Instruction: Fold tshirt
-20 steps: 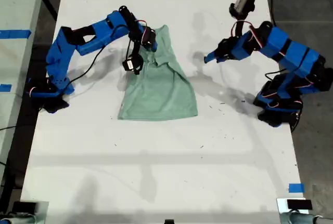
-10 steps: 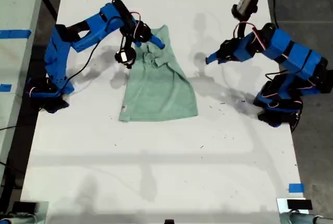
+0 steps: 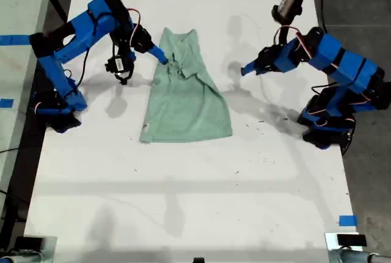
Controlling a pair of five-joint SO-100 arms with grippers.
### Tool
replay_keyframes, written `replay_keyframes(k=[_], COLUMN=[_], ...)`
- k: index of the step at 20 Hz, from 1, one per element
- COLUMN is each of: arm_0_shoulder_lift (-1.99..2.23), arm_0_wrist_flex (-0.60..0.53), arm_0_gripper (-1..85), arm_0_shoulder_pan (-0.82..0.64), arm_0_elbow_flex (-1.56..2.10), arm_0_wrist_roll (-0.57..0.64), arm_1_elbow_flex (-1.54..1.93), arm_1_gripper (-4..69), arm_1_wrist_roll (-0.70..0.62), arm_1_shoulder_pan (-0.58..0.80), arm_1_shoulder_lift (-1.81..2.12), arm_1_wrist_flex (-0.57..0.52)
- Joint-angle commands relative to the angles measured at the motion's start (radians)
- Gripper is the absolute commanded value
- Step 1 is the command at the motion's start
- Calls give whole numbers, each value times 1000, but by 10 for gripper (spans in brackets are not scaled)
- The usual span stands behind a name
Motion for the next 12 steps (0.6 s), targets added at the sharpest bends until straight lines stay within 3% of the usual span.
replay_keyframes(k=[1,7,12], arm_0_shoulder_lift=[161,233,262], arm_0_wrist_flex=[-58,-112,-143], arm_0_gripper=[370,366,364], arm_0_shoulder_pan=[135,308,324], arm_0_elbow_flex=[170,330,377], arm_0_wrist_roll=[-141,-322,-345], arm_1_elbow_flex=[-11,-35,25], arm_1_gripper=[177,188,200], arm_1_wrist_roll=[-17,-18,8], arm_1_shoulder_pan=[-34,-146,-222], arm_1_shoulder_lift=[41,-18,-178], arm_1_wrist_flex=[9,18,-135])
